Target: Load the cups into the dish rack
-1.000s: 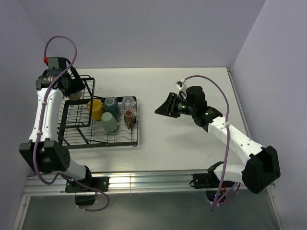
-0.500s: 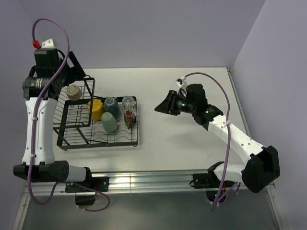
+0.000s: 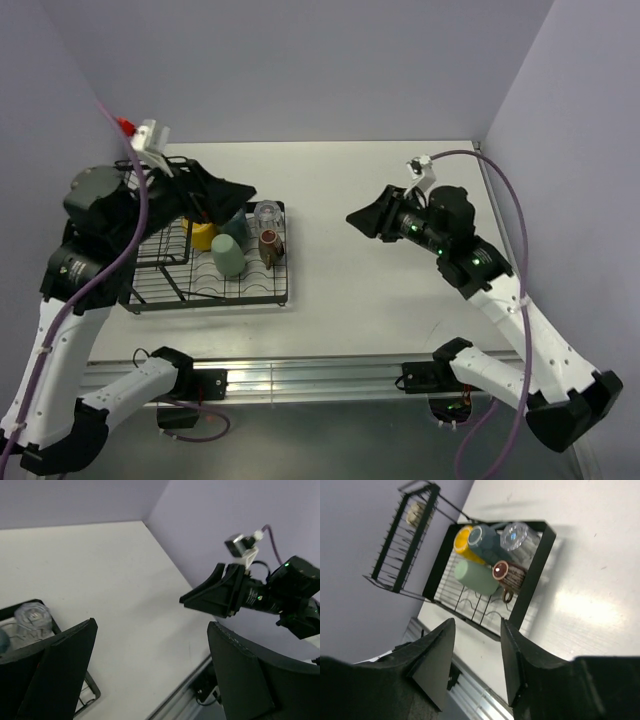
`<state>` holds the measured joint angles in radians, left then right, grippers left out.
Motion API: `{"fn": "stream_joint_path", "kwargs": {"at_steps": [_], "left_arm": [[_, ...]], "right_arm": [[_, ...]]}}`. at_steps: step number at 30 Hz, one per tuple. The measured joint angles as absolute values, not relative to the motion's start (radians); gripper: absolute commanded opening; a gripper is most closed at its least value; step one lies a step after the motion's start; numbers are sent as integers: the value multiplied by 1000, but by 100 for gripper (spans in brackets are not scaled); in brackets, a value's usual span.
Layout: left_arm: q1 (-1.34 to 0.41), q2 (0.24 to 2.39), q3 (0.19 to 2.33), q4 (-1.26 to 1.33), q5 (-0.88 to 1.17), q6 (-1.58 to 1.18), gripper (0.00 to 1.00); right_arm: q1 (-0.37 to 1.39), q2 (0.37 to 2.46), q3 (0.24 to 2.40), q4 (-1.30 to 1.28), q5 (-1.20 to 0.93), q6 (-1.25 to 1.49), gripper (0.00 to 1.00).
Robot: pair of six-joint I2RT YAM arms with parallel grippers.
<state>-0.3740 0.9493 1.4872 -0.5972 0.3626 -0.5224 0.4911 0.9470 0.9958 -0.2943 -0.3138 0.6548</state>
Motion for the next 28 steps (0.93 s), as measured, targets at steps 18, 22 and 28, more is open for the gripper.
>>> {"fn": "stream_joint_path", "kwargs": {"at_steps": [18, 22, 28], "left_arm": [[-766, 1080, 1274, -422, 173, -544, 99], [-778, 1106, 1267, -401, 157, -543, 99], [-797, 1148, 1267, -400, 140, -540, 99]], "right_arm": [[491, 665, 960, -409, -87, 591, 59], [491, 615, 923, -416, -38, 580, 61], [491, 570, 920, -421, 15, 562, 62]]}}
